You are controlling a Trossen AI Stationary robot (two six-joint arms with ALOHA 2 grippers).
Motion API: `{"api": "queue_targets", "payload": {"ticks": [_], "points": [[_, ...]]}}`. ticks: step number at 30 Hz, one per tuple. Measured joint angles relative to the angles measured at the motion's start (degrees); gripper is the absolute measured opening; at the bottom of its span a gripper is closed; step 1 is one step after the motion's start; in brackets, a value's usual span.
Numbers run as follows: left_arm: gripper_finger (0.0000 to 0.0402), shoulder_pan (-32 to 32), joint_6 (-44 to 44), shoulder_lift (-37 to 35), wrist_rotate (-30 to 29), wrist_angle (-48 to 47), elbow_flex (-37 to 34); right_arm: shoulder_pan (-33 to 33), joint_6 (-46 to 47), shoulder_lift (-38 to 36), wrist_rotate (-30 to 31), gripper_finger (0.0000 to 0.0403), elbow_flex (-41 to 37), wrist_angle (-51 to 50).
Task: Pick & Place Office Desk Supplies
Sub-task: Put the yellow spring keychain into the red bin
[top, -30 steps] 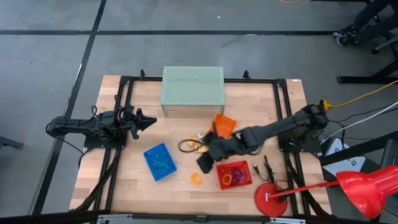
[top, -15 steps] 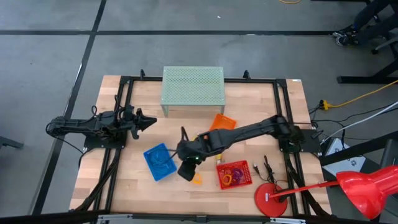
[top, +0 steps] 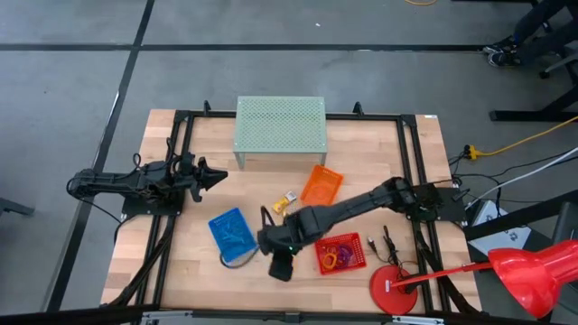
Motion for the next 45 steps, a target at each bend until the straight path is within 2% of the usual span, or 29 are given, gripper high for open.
{"api": "queue_targets", "payload": {"ticks": [6,11,17,26,36,41,45], "points": [[0.0031,0.00,0.00,0.00,0.00,-0.02,0.00,2.53,-1.05,0.03,3.00,0.0146,-8.08,0.55],[0.0031,0.00,0.00,0.00,0.00,-0.03,0.01,1.85,1.12,0.03,0.60,0.0146,-13.41,3.04],[0.0031,0.00,0.00,0.00,0.00,-0.04,0.00,0.16,1.70,0.03,-0.16,0.0146,-13.89,9.24],[0.0031,0.00,0.00,0.00,0.00,-0.07,0.00,-1.29,8.50,0.78,0.82,0.0146,-15.96,9.32],[0.0031,0.01,0.00,0.00,0.00,-0.09,0.00,-1.22,9.72,1.58,1.43,0.0146,-16.07,10.28],[0.0031,0.02,0.01,0.00,0.00,-0.09,0.00,-0.77,10.69,4.34,-2.12,0.0146,-15.94,12.05],[0.0031,0.02,0.00,0.00,0.00,-0.09,-0.01,0.00,10.58,4.84,-1.91,0.0146,-15.82,12.52]]}}
